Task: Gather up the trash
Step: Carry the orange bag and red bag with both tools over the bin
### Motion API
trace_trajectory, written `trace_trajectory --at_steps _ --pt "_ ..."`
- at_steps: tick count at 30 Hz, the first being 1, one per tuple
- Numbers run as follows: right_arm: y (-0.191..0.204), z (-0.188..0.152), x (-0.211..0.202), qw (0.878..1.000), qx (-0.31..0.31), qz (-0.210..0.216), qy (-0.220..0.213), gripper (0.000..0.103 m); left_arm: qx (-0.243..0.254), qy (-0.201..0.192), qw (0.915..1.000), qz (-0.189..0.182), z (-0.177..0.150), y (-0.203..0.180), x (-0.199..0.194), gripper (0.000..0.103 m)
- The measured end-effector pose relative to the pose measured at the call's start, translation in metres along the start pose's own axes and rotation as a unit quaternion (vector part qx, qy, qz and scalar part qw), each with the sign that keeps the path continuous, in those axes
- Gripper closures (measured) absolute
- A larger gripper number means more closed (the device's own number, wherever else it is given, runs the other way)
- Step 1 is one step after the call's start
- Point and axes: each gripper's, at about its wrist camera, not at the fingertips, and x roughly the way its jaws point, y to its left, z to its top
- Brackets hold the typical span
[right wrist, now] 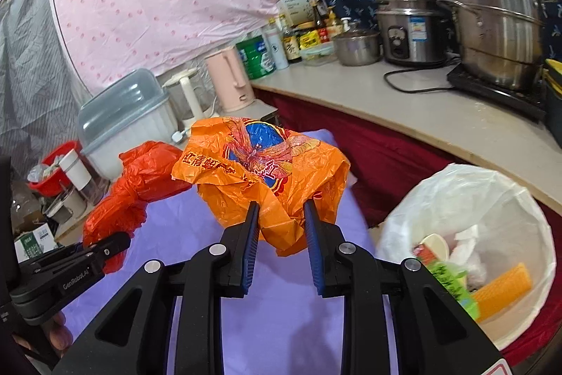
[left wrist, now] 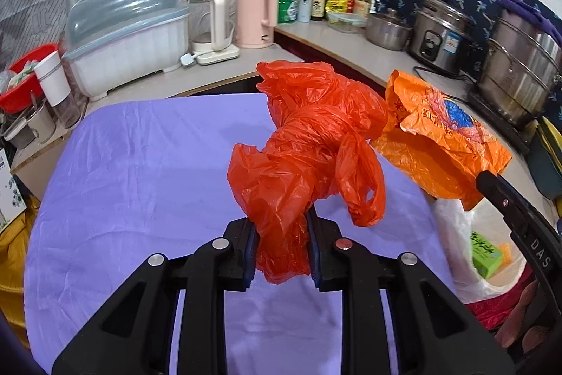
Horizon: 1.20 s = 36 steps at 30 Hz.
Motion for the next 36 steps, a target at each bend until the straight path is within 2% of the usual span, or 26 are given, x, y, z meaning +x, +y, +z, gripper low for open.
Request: trace_trajectory --at_steps 7,17,28,36 --pt "-0.048 0.009 -0.037 0.999 0.023 -0.021 -0.025 0.079 0.030 -0.007 0.9992 -0.026 -0.009 -0.060 -0.021 0.081" --pt "-0.120 0.007 -0.077 0.995 0.059 -0.063 -0.041 0.079 0.075 -0.002 0.9951 -0.063 -0.021 -0.135 -0.030 0.081" --pt "-0.177 -0.007 -0.091 0.991 0.087 -0.098 -0.035 0.079 0.111 0.019 0.9893 -0.093 -0.041 -0.196 -0.026 0.080" --pt "-0.204 -0.021 -0.085 0.988 0.107 -0.111 -0.020 0.079 0.134 0.046 0.9854 -0.095 -0.057 -0.225 -0.005 0.080"
